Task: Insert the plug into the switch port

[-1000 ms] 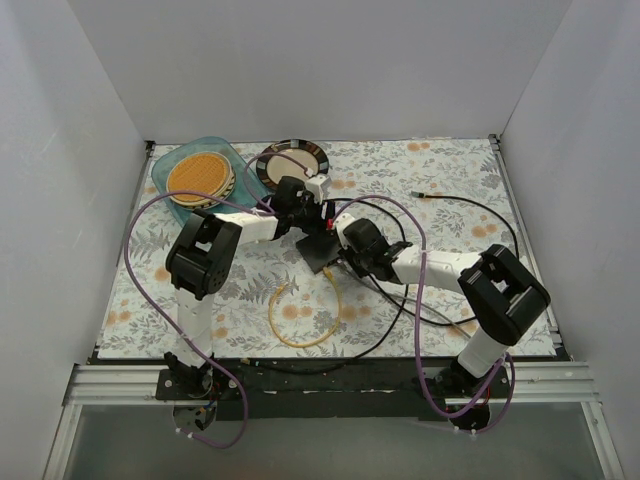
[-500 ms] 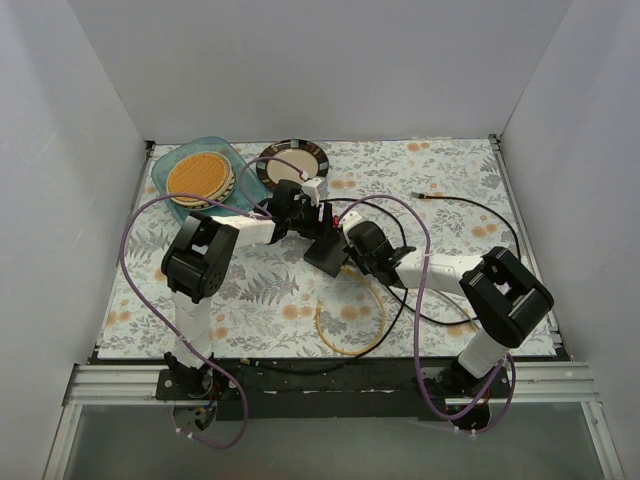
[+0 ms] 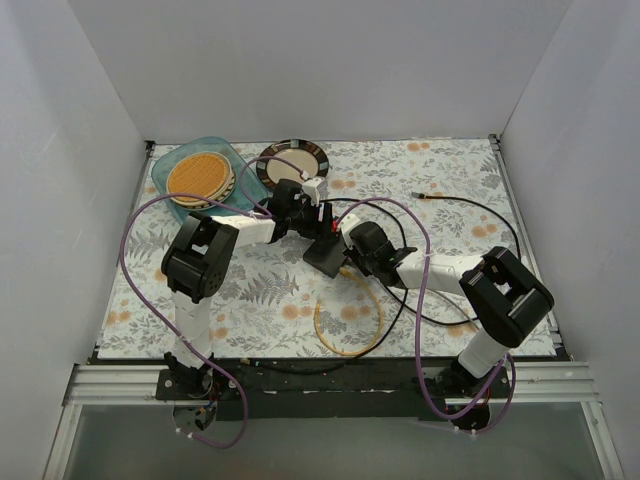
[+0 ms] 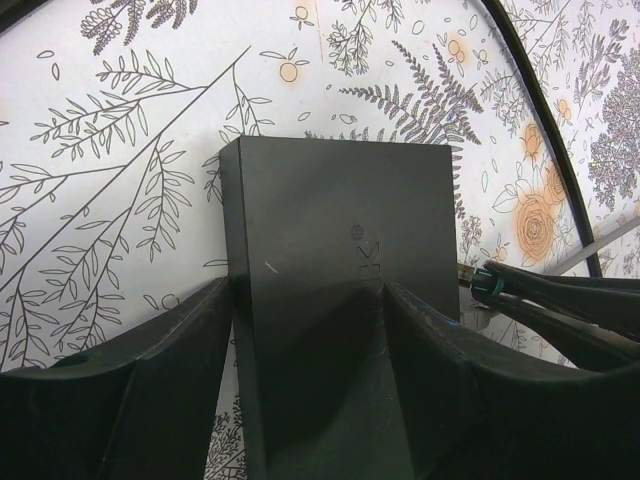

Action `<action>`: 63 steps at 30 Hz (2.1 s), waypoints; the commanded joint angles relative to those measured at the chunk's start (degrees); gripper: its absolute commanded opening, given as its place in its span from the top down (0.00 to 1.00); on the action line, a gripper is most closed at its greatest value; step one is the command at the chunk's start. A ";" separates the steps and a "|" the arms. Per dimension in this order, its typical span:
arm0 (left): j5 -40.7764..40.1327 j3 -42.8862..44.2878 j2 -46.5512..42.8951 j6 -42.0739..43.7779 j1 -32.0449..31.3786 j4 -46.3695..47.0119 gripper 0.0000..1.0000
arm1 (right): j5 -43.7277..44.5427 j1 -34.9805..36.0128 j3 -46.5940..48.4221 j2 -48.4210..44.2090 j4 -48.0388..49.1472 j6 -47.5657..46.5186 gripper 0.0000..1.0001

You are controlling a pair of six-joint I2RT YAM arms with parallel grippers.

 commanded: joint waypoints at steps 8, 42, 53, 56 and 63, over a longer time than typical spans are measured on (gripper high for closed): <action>22.86 0.61 -0.01 -3.78 -9.70 -7.47 0.44 | -11.07 1.56 6.05 -0.31 23.56 -1.19 0.99; 22.34 5.01 2.62 -1.67 -11.81 -8.79 0.40 | -21.89 0.42 10.98 -0.74 18.11 -7.96 0.99; 21.37 0.99 1.05 -1.50 -11.63 -10.47 0.46 | -6.96 0.25 8.17 -1.80 20.65 -0.32 0.99; 21.54 -1.49 -0.62 -2.46 -11.72 -9.06 0.46 | -4.41 0.25 7.29 -2.50 22.50 1.44 0.99; 24.27 -3.78 -1.94 -3.61 -11.98 -6.85 0.46 | -6.33 0.25 8.51 -1.72 23.64 -0.40 0.99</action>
